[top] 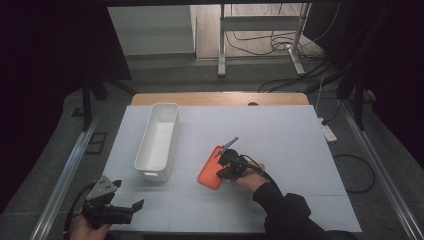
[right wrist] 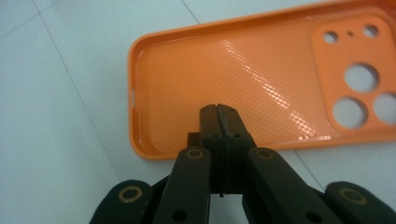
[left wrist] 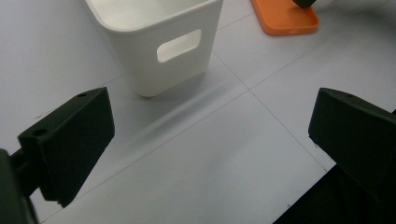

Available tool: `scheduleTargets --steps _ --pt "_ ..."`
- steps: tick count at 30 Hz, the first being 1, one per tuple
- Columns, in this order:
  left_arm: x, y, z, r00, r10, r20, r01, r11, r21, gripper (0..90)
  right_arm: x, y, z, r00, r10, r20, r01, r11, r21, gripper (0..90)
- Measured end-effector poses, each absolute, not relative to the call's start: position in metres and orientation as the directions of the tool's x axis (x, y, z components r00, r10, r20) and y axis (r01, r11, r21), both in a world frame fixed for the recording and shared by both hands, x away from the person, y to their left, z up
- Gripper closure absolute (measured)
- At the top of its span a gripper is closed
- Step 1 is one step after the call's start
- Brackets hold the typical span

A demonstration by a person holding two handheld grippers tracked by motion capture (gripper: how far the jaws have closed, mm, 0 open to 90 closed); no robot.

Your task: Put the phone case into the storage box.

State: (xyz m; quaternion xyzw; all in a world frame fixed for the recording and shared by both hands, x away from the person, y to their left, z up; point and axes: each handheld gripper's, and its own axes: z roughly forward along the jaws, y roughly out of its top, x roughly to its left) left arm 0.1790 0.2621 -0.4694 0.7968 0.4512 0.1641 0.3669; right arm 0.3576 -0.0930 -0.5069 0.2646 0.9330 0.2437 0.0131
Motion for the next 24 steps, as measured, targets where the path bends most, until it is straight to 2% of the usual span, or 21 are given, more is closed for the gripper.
scheduleTargets --steps 24 --pt "0.179 0.262 -0.469 0.538 0.841 -0.066 0.599 -0.326 0.731 1.1 0.367 -0.146 -0.502 -0.814 0.578 0.059 0.541 0.718 0.438 89.0"
